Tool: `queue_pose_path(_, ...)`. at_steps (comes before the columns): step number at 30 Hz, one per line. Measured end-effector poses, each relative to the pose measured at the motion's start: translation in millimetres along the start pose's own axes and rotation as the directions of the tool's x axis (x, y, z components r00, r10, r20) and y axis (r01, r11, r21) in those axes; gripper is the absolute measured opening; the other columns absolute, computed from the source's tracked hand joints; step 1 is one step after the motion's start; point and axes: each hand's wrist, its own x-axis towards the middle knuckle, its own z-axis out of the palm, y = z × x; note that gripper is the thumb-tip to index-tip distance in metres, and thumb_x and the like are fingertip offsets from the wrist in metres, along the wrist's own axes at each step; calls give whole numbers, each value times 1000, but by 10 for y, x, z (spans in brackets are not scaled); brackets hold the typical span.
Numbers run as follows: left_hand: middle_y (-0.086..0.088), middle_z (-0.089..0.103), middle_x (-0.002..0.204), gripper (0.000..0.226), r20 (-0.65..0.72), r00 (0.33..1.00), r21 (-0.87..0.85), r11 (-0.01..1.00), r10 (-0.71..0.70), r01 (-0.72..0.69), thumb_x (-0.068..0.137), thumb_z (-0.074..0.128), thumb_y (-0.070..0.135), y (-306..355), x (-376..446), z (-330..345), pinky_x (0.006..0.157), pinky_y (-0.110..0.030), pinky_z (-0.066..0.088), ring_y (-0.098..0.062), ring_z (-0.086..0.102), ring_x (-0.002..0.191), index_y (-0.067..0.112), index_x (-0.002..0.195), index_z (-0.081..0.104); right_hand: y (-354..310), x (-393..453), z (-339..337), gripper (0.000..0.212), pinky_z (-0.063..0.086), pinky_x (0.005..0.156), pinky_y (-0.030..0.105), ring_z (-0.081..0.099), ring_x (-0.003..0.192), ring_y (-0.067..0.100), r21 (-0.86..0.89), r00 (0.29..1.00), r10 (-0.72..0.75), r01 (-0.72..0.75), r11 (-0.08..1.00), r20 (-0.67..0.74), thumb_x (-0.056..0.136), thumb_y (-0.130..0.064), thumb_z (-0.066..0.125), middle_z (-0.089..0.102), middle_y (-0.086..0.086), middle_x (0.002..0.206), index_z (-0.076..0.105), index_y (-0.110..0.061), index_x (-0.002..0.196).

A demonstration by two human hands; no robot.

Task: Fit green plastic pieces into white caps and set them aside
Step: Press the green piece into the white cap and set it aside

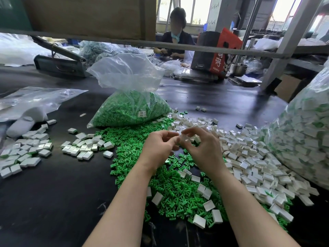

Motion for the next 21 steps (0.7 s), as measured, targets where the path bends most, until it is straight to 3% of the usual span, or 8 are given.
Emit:
queue_pose_path(2, 3, 76, 77, 12, 66, 998, -135, 991, 5, 4, 92, 65, 14, 34, -21, -4, 58, -14, 51, -7, 71, 71, 23, 88, 72, -68, 0, -17, 17, 48, 88, 44, 62, 85, 5, 91, 999, -47, 49, 995, -19, 81, -25, 80, 69, -11, 93, 74, -27, 97)
queue_pose_path(5, 2, 77, 81, 12, 71, 996, -203, 979, 52, -36, 88, 69, 13, 39, -22, -19, 58, -12, 50, -4, 70, 69, 23, 85, 76, -100, -7, -35, 25, 47, 91, 44, 60, 88, -3, 161, 997, -72, 74, 984, -22, 77, -19, 82, 69, -11, 92, 75, -25, 100)
queue_pose_path(9, 0, 77, 83, 20, 6, 997, -269, 961, 74, -70, 74, 78, 15, 34, -9, -65, 62, -10, 49, -3, 70, 71, 13, 93, 75, -80, -2, -45, 43, 50, 92, 40, 65, 91, 7, 255, 997, 19, -37, 966, 73, 81, -20, 80, 70, -12, 92, 64, -23, 120)
queue_pose_path(13, -4, 76, 91, 27, -39, 997, -279, 957, 74, -82, 69, 78, 12, 16, 18, -108, 68, -16, 53, -11, 72, 81, 9, 95, 72, 7, -3, -27, 24, 47, 94, 45, 60, 95, 14, 13, 946, 16, -21, 1000, 324, 84, -35, 74, 69, -13, 93, 70, -29, 107)
queue_pose_path(16, -6, 76, 92, 22, -53, 995, -284, 954, 89, -101, 73, 77, 2, 22, 13, -99, 66, -14, 52, -10, 72, 79, 7, 93, 71, -21, -40, 30, 36, 35, 96, 37, 42, 112, 12, -165, 856, 36, 59, 985, 517, 80, -58, 69, 62, -18, 108, 68, -42, 113)
queue_pose_path(21, -12, 74, 95, 25, -79, 993, -286, 952, 91, -111, 74, 78, 2, 28, 5, -94, 66, -16, 53, -14, 72, 83, 13, 94, 69, -32, -25, 75, 15, 30, 83, 35, 44, 103, 11, -190, 853, 14, 101, 977, 522, 84, -52, 68, 61, -20, 96, 67, -45, 98)
